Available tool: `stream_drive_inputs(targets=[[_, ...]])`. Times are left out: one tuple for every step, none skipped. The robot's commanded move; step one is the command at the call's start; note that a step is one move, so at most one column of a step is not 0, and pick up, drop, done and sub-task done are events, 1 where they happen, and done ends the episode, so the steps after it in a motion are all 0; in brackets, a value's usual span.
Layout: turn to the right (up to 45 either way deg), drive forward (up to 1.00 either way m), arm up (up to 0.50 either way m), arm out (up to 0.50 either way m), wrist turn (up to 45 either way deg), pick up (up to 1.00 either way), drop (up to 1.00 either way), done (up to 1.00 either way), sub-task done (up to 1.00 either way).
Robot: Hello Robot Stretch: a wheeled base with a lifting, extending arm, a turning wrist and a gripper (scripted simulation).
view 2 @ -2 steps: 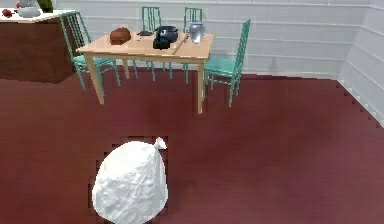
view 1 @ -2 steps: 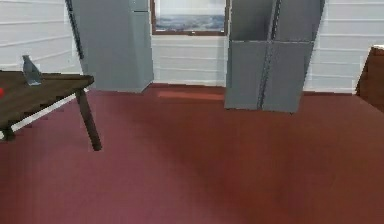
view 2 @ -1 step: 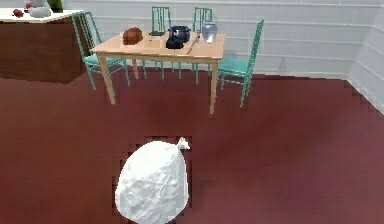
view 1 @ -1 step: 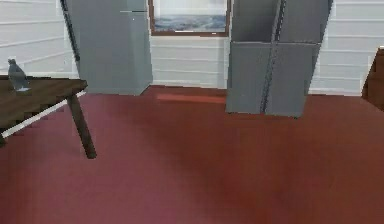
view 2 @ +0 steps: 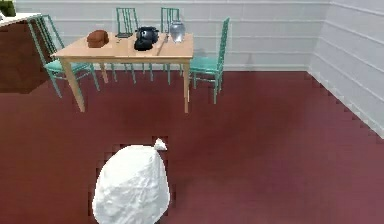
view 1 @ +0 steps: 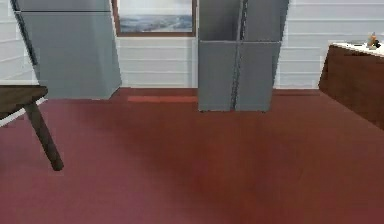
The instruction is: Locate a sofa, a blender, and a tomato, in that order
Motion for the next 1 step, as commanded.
stream_drive_inputs(targets=[[0.0,0.65,0.0,0.0,0.0,0.0,0.0,0.0,0.0]])
